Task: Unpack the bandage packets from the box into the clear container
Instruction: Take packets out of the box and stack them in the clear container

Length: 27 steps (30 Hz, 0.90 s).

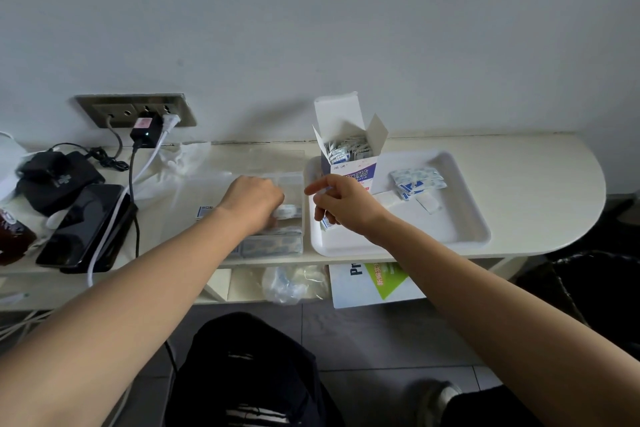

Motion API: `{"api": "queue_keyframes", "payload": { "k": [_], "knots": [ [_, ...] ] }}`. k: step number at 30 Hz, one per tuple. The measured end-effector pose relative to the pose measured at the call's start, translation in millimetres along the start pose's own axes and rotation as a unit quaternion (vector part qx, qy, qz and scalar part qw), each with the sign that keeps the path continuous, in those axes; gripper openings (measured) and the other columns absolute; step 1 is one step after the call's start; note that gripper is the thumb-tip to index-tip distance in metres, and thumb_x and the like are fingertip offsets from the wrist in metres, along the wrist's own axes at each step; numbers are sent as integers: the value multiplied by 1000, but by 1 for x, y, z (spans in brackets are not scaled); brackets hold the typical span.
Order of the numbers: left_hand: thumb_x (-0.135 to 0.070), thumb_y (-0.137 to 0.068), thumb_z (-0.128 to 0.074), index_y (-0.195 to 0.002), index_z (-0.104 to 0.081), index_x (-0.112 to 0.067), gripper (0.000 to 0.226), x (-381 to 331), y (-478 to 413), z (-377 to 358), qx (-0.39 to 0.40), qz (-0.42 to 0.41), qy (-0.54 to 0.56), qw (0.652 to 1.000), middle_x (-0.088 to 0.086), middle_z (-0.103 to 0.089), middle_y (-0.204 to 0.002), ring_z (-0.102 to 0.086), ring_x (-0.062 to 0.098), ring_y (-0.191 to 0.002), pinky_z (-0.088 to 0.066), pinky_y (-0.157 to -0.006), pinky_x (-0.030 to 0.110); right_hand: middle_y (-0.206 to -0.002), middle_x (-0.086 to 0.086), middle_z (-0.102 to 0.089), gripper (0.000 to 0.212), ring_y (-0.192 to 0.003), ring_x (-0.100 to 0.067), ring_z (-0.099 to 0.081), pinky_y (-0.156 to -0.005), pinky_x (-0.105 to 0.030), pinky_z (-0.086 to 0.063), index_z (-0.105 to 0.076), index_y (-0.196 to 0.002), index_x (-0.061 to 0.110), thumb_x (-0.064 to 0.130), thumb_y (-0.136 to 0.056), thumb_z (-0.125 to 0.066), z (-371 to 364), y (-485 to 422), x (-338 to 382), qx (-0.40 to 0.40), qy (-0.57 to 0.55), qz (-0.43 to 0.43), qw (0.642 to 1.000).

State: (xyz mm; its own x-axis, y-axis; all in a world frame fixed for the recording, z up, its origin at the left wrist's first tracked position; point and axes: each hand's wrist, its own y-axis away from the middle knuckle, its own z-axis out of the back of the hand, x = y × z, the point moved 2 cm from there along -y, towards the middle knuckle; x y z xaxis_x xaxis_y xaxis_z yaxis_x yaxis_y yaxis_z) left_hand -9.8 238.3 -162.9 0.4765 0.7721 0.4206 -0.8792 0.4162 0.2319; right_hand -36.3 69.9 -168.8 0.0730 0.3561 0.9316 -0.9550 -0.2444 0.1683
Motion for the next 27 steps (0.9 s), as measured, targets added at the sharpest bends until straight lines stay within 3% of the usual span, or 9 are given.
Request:
{"api": "queue_keyframes", "payload": {
  "k": [6, 15, 20, 27],
  "knots": [
    [-46, -86, -62, -94, -64, -20, 27, 0, 5, 9, -20, -16, -29, 999, 1, -66, -99, -63, 23, -95, -36, -65, 26, -64, -2, -65, 18, -48, -10, -47, -49, -18, -40, -61, -104, 10, 4, -93, -48, 0, 1, 0, 5, -1, -1, 1000],
    [-48, -87, -60, -96, -64, -21, 29, 0, 6, 13, -25, -24, -53, 998, 0, -66, -100, -63, 22, -95, -37, -64, 27, -65, -3, -66, 20, -51, -12, -47, -55, -24, -42, -62, -105, 9, 4, -92, -48, 0, 1, 0, 8, 4, -5, 1000],
    [-53, -88, -57, -87, -60, -20, 33, 0, 6, 11, -23, -11, -37, 999, 0, -66, -91, -62, 22, -87, -37, -63, 27, -66, -2, -66, 20, -51, -12, -47, -55, -23, -42, -62, -106, 9, 5, -92, -48, 0, 2, 0, 7, 0, -9, 1000],
    [-41, -90, -55, -83, -59, -23, 20, 2, 1, 6, -33, -6, -45, 998, -2, -64, -84, -57, 21, -77, -36, -61, 26, -67, -2, -67, 21, -51, -10, -48, -51, -18, -41, -62, -105, 10, 4, -92, -48, 1, 1, -1, 8, 2, -9, 1000]
  ]
}}
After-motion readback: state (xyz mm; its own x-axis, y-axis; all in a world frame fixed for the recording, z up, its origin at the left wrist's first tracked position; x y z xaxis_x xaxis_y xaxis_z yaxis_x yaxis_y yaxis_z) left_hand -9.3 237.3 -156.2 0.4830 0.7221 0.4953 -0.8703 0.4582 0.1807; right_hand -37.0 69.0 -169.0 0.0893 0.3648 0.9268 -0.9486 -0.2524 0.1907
